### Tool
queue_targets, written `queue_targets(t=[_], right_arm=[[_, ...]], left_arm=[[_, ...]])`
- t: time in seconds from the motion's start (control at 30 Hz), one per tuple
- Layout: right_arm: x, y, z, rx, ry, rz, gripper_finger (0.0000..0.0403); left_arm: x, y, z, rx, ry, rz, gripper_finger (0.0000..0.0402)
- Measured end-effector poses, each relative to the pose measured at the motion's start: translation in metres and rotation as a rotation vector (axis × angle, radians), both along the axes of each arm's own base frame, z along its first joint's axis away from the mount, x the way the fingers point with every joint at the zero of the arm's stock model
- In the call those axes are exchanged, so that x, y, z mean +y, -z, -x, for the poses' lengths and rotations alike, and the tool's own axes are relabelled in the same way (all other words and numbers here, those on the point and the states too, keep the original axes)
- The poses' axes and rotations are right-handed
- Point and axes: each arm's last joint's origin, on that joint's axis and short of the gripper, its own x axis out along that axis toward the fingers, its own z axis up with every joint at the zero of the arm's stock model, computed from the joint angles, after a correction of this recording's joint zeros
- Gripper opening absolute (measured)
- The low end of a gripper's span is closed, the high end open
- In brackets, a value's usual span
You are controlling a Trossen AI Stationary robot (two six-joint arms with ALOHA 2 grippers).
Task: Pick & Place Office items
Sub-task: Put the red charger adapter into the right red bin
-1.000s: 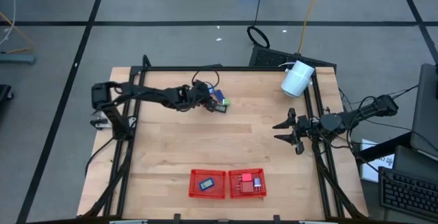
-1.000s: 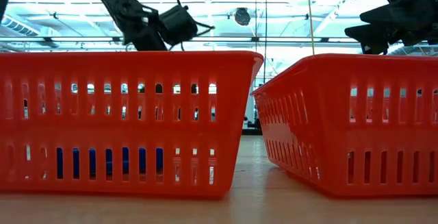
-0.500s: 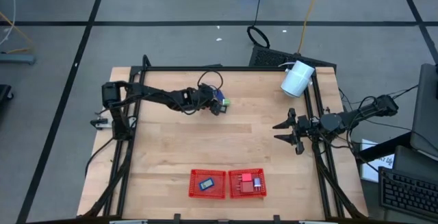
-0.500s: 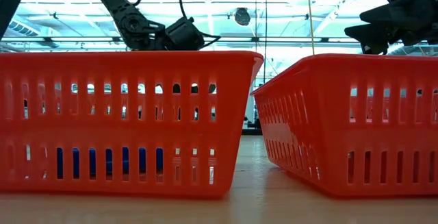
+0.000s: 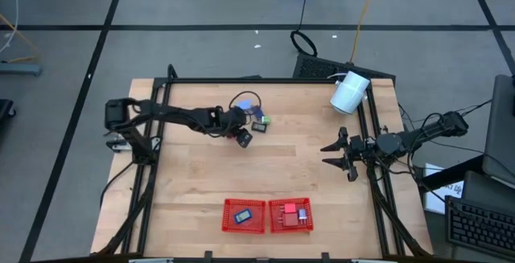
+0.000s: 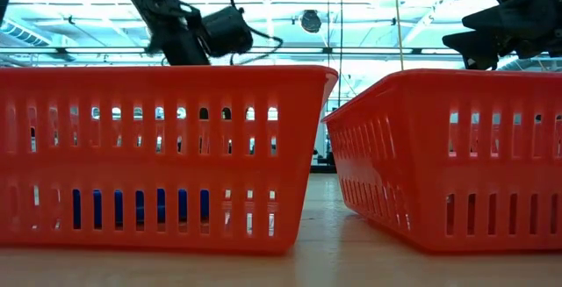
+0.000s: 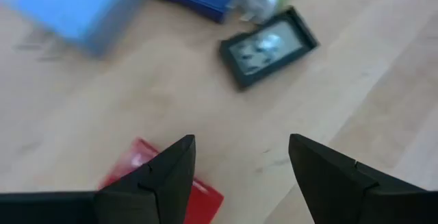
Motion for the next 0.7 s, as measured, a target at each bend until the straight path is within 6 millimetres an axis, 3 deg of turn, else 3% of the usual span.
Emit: queue_targets(t=[0.17,0.37,0.7], right_arm=[[0.0,0.0,0.0,0.0,0.0,0.001,0.0166],[0.0,0.0,0.0,0.0,0.0,0.002,0.0166],[0.0,0.0,0.0,0.001,0.0,-0.002,0.0166]], left_arm=[[-0.015,-0.02,0.016,0.05,-0.104,-0.08,0.0239],[-0.03,-0.02,0.026,0.077,-0.289,0.03,0.0239],[-0.022,-0.016,0.032,0.107,-0.434,0.074,0.0239]])
